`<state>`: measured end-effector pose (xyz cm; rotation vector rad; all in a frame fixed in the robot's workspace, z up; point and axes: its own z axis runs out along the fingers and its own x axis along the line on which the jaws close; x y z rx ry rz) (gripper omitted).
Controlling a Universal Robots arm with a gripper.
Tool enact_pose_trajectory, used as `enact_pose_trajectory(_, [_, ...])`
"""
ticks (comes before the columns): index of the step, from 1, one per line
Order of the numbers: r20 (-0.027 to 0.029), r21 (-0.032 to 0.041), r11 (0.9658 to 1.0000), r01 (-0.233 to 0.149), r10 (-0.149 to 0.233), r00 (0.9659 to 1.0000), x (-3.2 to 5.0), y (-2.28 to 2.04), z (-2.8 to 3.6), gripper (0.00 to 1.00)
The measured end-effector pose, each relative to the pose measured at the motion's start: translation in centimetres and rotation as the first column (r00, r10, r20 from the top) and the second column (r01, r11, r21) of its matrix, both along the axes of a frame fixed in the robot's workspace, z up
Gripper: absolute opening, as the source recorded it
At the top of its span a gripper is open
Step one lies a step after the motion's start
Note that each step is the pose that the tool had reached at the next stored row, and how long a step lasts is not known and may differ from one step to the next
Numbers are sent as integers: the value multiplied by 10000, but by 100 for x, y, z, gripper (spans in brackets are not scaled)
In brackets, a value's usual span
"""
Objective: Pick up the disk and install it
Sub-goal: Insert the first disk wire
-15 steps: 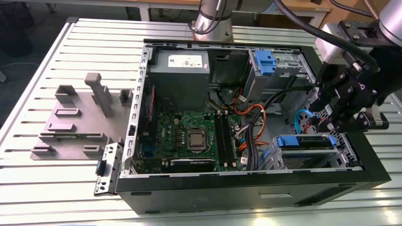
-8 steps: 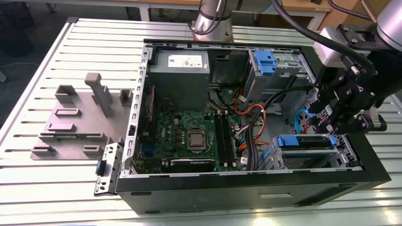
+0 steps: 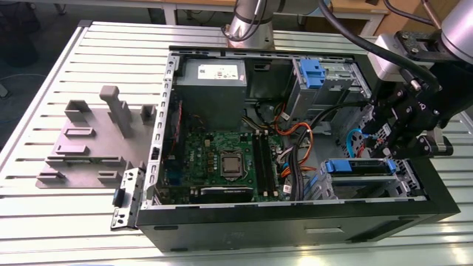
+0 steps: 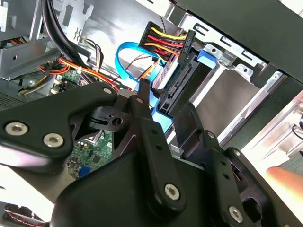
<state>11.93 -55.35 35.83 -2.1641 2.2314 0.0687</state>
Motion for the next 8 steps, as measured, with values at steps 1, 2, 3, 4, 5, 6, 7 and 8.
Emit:
enact_pose_trajectory(1, [0, -1, 10000, 0, 0, 10000, 0, 0, 0, 48])
enact_pose_trajectory(2, [0, -2, 10000, 0, 0, 10000, 0, 0, 0, 48])
enact_pose_trajectory(3, [0, -3, 10000, 0, 0, 10000, 0, 0, 0, 48])
enact_pose_trajectory(4, [0, -4, 10000, 0, 0, 10000, 0, 0, 0, 48])
enact_pose_trajectory(5, [0, -4, 10000, 0, 0, 10000, 0, 0, 0, 47])
enact_pose_trajectory(6, [0, -5, 10000, 0, 0, 10000, 0, 0, -1, 40])
enact_pose_trajectory(7, [0, -7, 10000, 0, 0, 10000, 0, 0, 0, 40])
enact_pose_trajectory(8, [0, -7, 10000, 0, 0, 10000, 0, 0, -1, 34])
